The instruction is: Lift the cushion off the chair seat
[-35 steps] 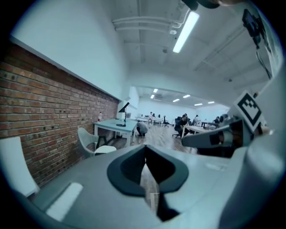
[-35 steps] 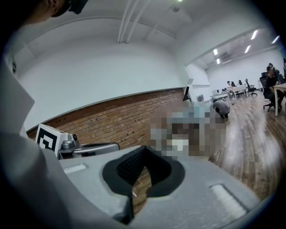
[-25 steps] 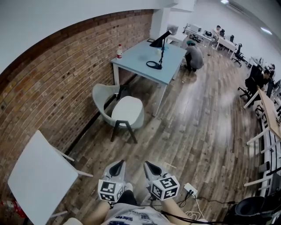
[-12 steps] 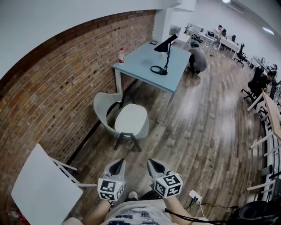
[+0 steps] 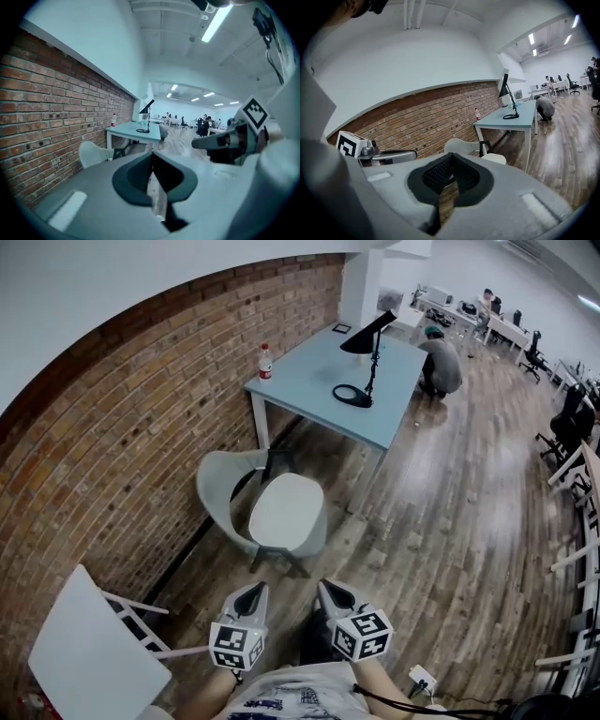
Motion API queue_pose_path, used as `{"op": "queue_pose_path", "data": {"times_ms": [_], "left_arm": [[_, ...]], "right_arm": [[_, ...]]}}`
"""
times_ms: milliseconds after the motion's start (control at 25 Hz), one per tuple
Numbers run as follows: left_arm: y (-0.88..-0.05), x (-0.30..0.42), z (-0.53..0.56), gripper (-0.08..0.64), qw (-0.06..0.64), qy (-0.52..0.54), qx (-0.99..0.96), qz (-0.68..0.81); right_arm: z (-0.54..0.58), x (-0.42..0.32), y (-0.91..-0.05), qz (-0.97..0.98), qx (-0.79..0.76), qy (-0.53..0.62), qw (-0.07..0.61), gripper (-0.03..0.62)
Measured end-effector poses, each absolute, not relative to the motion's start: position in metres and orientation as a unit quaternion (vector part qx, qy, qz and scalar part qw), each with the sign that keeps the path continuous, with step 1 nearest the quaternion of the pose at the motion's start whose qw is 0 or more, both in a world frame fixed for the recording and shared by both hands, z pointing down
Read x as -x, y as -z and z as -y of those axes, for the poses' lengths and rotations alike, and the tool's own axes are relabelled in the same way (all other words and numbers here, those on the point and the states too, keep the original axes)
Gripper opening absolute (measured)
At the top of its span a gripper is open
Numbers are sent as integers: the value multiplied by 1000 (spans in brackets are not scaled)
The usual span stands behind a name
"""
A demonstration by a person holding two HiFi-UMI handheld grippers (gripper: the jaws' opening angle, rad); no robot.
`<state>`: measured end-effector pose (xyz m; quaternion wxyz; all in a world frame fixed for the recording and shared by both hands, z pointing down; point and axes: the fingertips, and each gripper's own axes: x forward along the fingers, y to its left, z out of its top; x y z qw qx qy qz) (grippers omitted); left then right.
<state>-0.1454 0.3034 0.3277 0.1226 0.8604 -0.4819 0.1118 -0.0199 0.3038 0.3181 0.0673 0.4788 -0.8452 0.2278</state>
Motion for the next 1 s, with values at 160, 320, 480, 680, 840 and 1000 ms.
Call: {"op": "queue_pose_path", "data": {"times_ms": [160, 320, 480, 680, 840, 1000], "left_arm": [[-327, 128, -236, -8, 124, -119, -850, 498], [-323, 110, -170, -8, 131, -120, -838, 516], [-326, 90, -118, -8, 141, -120, -825, 534], [-332, 73, -70, -8, 146, -123, -814, 549], [-339, 73, -47, -8, 154, -129, -801, 564], [-346, 81, -36, -8, 158, -145, -789, 576]], "right_arm": [[-232, 0, -316, 853, -465, -224, 75, -2], [-164, -25, -312, 859, -452, -227, 82, -2], [-110, -47, -317, 864, -436, -235, 91, -2], [-59, -66, -325, 869, -418, -245, 99, -2], [-31, -73, -334, 873, -404, -253, 103, -2], [-14, -71, -341, 876, -392, -262, 104, -2]]}}
